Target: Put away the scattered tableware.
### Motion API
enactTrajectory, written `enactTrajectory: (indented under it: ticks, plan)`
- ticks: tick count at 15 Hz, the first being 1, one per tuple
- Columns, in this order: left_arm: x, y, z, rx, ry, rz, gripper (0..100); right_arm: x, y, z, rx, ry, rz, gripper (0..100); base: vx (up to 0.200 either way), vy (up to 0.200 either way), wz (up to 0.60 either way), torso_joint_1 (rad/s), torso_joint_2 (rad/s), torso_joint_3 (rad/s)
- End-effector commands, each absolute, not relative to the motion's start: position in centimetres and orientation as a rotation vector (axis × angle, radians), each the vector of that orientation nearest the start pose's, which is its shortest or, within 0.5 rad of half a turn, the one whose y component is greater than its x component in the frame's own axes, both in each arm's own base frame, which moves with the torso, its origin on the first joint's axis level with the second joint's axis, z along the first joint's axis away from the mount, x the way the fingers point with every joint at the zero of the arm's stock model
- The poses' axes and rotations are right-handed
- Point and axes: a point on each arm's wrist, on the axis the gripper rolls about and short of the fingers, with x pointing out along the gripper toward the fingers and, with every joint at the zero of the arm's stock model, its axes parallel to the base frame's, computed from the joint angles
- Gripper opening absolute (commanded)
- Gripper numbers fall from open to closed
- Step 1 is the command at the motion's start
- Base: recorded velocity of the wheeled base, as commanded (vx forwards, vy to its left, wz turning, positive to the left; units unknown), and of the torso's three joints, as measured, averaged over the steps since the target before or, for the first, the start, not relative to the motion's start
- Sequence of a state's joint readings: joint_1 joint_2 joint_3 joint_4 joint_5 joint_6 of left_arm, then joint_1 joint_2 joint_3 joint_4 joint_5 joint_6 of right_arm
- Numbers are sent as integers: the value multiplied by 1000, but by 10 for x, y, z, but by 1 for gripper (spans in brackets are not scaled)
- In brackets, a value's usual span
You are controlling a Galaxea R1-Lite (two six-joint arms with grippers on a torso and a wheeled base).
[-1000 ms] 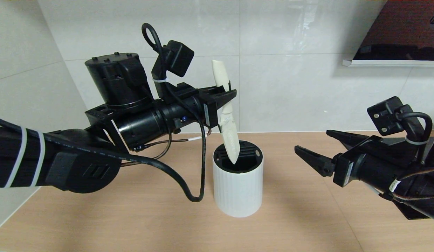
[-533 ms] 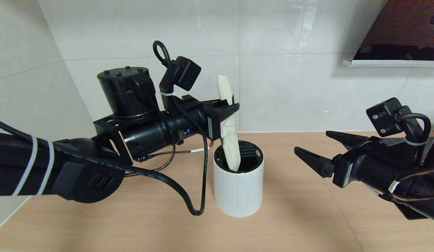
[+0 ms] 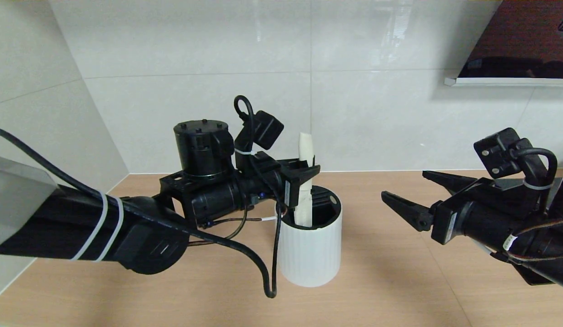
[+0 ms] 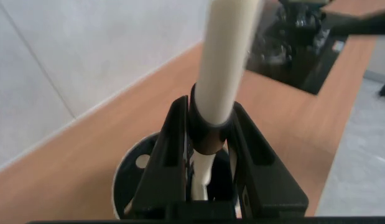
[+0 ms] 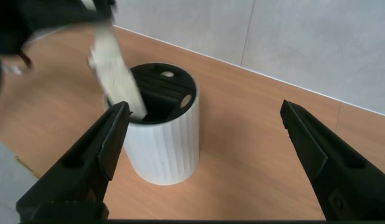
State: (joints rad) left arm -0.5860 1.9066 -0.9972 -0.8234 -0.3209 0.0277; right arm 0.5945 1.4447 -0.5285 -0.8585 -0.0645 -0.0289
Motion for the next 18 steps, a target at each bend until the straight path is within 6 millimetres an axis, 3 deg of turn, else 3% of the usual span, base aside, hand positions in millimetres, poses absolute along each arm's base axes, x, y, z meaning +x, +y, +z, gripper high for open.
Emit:
enactTrajectory:
  ticks: [1,8,18]
  plan:
    - [304,-213,164,52,122,-912,0,192,128,199,-48,48,531,100,0,0,0,0,0,0]
    - [307,-218,135,67,168,-900,0,192,129,198,-49,51,533,100,0,0,0,0,0,0]
    - [312,-222,113,83,216,-894,0,192,129,198,-49,51,533,100,0,0,0,0,0,0]
